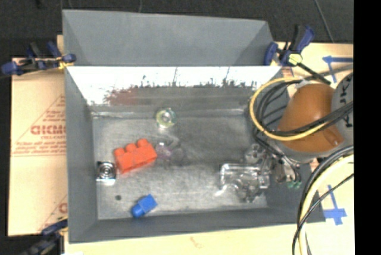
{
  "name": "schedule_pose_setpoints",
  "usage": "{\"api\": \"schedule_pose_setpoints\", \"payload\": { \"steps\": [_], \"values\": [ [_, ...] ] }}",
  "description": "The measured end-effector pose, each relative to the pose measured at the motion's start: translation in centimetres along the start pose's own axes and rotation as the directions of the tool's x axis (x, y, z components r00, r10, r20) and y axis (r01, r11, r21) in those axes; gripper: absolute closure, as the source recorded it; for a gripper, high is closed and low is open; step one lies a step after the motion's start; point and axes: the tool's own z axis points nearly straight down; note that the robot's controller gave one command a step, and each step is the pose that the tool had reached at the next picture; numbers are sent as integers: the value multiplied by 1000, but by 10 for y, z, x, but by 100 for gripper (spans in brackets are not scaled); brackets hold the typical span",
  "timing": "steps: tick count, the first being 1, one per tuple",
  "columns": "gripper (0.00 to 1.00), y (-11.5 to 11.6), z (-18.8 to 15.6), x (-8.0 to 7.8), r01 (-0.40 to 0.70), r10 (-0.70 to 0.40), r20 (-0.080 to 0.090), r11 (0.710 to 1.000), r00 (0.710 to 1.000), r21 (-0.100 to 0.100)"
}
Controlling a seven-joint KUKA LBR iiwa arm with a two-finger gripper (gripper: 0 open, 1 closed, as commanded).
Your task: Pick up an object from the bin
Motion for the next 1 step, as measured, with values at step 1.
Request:
{"api": "schedule_pose_setpoints", "payload": {
  "steps": [1],
  "values": [
    [100,-1,-1,0,2,-2,0,1000,1000,1]
  ]
}}
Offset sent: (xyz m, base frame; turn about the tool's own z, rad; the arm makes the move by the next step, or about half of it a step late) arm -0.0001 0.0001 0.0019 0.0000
